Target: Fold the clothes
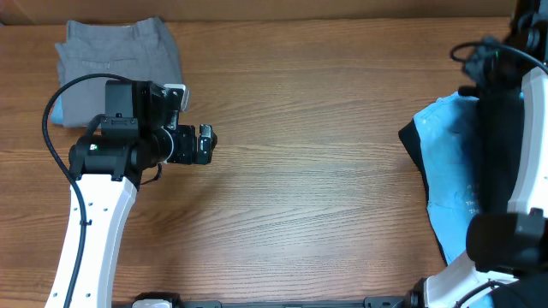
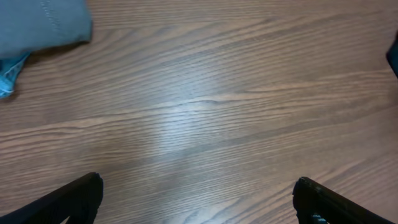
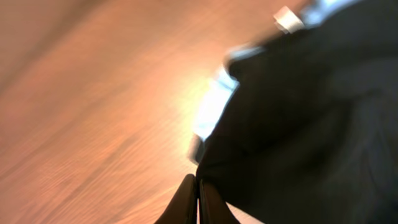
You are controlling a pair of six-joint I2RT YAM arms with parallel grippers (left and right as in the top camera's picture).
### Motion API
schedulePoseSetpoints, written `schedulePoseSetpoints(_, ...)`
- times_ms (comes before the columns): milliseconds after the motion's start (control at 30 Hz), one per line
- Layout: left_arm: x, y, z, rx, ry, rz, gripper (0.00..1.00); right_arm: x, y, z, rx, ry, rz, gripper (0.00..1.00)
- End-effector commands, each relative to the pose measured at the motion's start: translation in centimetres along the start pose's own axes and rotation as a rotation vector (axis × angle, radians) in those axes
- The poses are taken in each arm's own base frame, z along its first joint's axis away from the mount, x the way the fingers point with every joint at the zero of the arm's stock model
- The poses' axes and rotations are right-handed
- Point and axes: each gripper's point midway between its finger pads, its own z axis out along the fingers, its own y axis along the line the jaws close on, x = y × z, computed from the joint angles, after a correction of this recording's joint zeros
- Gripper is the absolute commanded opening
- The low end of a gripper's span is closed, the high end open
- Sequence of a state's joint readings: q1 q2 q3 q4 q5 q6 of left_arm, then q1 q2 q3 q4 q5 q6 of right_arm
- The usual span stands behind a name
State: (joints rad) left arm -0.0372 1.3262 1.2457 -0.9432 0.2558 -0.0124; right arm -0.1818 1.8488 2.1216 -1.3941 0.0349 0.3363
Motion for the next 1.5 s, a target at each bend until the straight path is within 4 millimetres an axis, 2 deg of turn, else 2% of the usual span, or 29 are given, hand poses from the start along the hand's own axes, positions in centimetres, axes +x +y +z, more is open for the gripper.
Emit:
schedulePoseSetpoints(0, -2.2, 1.8, -2.2, -0.114, -0.087, -0.087, 1.0, -0.1, 7.2, -6.4, -0.213, -0.111, -0.135, 0.04)
schedulePoseSetpoints(100, -3.6, 2.6, -4.4, -0.147, -0.155, -0.133, 1.0, 2.1, 12.4, -9.0, -0.316, -0.132, -0.242, 0.04)
schedulePoseSetpoints(133, -4.2, 2.8, -5.3, -0.154, -0.18, -0.141, 1.0, 3.4, 14.4, -9.6, -0.359, -0.122, -0.285, 0.04)
schedulePoseSetpoints(200, -5.3, 3.5, -7.6, -0.189, -0.237, -0.162, 1.0, 7.4, 18.7, -10.9, -0.455, -0.077, -0.391, 0.04)
schedulePoseSetpoints(267, -6.3, 4.6, -10.0, -0.249, -0.295, -0.183, 1.0, 11.4, 21.8, -11.8, -0.509, -0.031, -0.489, 0.05)
schedulePoseSetpoints(300, -6.8, 5.0, -11.2, -0.275, -0.326, -0.189, 1.0, 13.5, 23.2, -12.3, -0.534, -0.011, -0.542, 0.12)
schedulePoseSetpoints(367, -7.8, 5.2, -13.4, -0.294, -0.382, -0.193, 1.0, 16.9, 25.1, -13.6, -0.565, -0.008, -0.655, 0.45)
schedulePoseSetpoints(400, -8.2, 5.1, -14.2, -0.295, -0.405, -0.193, 1.0, 17.8, 25.6, -14.1, -0.543, -0.04, -0.687, 0.58)
schedulePoseSetpoints(500, -9.0, 4.6, -15.8, -0.29, -0.444, -0.185, 1.0, 17.5, 25.7, -15.2, -0.465, -0.158, -0.692, 0.88)
schedulePoseSetpoints(567, -9.1, 4.2, -15.9, -0.273, -0.447, -0.18, 1.0, 16.4, 25.1, -16.2, -0.442, -0.217, -0.666, 0.9)
schedulePoseSetpoints(667, -9.1, 3.0, -14.9, -0.188, -0.422, -0.167, 1.0, 14.0, 23.3, -17.3, -0.421, -0.264, -0.564, 0.9)
schedulePoseSetpoints(800, -9.0, 0.0, -12.0, -0.015, -0.33, -0.114, 1.0, 10.3, 20.0, -18.8, -0.413, -0.314, -0.385, 0.9)
schedulePoseSetpoints(867, -8.7, -1.6, -9.5, 0.037, -0.254, -0.05, 1.0, 8.7, 18.3, -19.8, -0.419, -0.339, -0.32, 0.9)
schedulePoseSetpoints(967, -8.1, -4.2, -4.7, 0.091, -0.125, 0.038, 1.0, 7.4, 16.6, -21.1, -0.443, -0.362, -0.274, 0.9)
schedulePoseSetpoints(1133, -5.8, -9.4, 4.7, 0.174, 0.086, 0.232, 1.0, 7.0, 15.2, -22.1, -0.449, -0.374, -0.251, 0.91)
schedulePoseSetpoints(1200, -5.1, -10.6, 8.4, 0.181, 0.133, 0.289, 1.0, 7.2, 15.0, -22.0, -0.444, -0.368, -0.253, 0.91)
schedulePoseSetpoints(1333, -4.6, -12.1, 15.3, 0.189, 0.16, 0.34, 1.0, 7.7, 14.4, -21.6, -0.419, -0.342, -0.263, 0.91)
schedulePoseSetpoints(1467, -3.9, -12.8, 19.7, 0.229, 0.171, 0.346, 0.99, 8.1, 13.7, -21.1, -0.38, -0.322, -0.273, 0.91)
